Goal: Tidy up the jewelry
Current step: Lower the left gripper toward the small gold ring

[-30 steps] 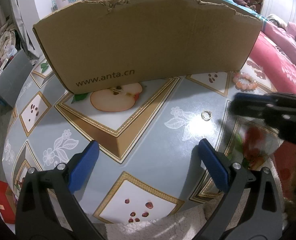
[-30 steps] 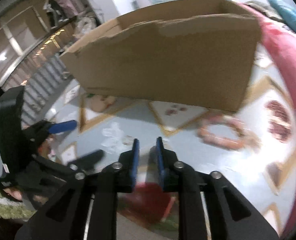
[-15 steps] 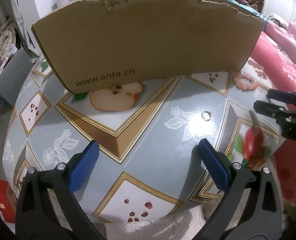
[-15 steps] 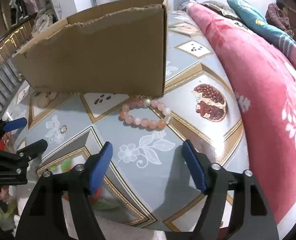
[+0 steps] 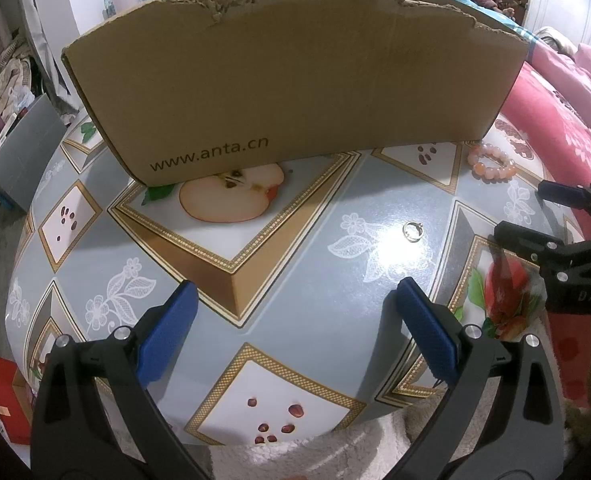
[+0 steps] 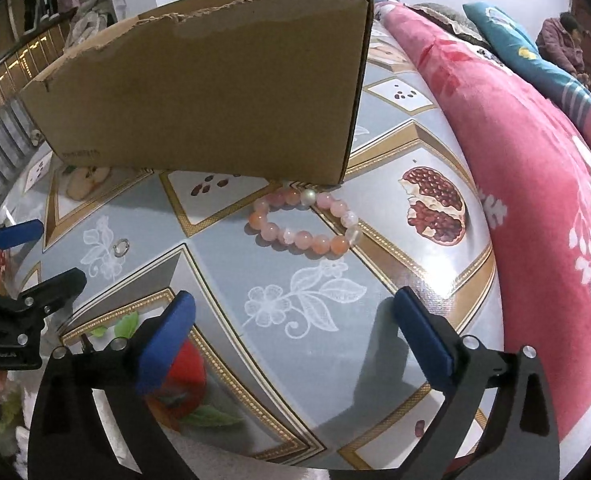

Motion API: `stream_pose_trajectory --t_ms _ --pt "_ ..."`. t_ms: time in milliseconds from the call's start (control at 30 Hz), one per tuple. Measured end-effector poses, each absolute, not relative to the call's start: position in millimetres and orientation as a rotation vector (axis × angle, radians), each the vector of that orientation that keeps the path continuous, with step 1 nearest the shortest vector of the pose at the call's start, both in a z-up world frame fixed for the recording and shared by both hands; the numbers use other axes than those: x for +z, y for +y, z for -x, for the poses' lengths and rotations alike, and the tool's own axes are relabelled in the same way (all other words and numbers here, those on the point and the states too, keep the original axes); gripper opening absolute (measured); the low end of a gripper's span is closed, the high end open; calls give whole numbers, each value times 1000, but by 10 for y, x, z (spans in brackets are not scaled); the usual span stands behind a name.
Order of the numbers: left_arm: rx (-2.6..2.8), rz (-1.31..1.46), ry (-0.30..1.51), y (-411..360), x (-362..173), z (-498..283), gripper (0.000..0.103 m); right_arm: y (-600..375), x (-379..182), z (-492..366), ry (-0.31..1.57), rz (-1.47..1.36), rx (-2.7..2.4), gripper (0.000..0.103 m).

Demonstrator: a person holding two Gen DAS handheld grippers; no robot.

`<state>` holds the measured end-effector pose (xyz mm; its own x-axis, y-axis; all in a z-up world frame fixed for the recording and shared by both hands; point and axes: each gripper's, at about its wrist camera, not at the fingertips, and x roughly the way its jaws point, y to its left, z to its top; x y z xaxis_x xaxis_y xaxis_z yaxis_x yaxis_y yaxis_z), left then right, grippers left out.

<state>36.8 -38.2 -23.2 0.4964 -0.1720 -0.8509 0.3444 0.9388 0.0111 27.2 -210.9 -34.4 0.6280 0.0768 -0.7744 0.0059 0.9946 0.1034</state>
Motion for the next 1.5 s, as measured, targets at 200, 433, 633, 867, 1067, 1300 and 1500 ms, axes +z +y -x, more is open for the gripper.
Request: stream_pose_trajectory --t_ms 200,433,633,867,1067,1300,1500 --pt "-315 -189 1006 -382 -233 -370 96 -2113 -344 -283 900 -98 45 97" --pt "-315 -189 1005 -383 -232 -374 96 -2123 -344 -310 917 -101 49 97" --pt "-315 -190 1006 -382 -232 -372 96 -2130 -344 -329 923 -101 48 97" --pt "-316 -190 1007 -381 -233 -370 96 -2121 -338 -339 929 -102 43 97" --pt "-315 -189 1007 -380 -235 -368 96 -2118 -338 -349 934 -106 38 97" --pt "-359 -210 984 -380 -236 -373 96 -2114 -343 -348 928 -109 32 97" --pt "-374 -207 980 -366 -219 -392 96 -2112 -352 -323 915 -110 30 97"
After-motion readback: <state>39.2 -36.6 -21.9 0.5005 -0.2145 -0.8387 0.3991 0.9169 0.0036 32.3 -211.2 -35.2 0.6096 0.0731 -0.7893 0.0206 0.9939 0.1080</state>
